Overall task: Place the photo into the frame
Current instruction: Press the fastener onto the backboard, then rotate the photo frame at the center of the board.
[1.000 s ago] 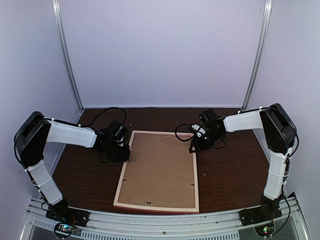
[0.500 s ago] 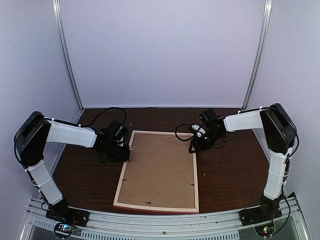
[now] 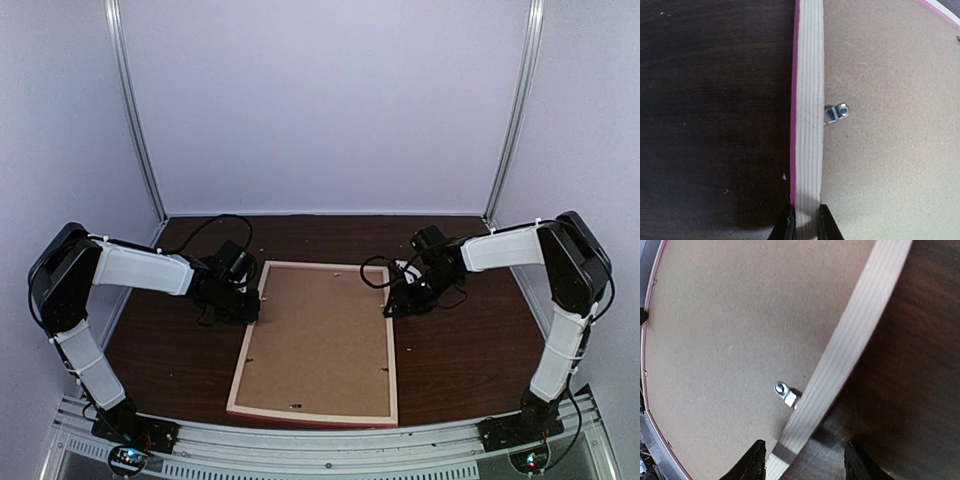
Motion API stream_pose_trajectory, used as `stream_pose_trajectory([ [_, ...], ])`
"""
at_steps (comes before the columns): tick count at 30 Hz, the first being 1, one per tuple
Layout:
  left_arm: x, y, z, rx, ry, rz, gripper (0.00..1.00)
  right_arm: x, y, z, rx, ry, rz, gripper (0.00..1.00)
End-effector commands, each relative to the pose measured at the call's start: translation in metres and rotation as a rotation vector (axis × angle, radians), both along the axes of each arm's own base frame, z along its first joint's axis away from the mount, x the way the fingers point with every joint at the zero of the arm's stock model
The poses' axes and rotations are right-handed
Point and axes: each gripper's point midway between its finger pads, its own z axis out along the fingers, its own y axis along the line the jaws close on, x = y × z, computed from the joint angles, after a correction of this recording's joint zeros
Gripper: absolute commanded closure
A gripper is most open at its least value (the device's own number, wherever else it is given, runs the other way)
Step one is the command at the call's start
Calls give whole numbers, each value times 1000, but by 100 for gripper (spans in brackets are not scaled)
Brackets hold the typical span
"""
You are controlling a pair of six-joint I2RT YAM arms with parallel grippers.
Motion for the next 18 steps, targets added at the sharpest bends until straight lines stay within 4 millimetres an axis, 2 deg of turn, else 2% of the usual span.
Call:
stream_pose_trajectory([
  [1,-11,5,-15,2,54,23,100,-31,-18,-13,-53,84,-50,46],
  [7,-10,3,-14,-3,52,22,100,-50,-13,-12,-68,74,-60,46],
  [18,-12,4,-14,-6,52,20,100,-68,3,-19,-150,47,-60,49],
])
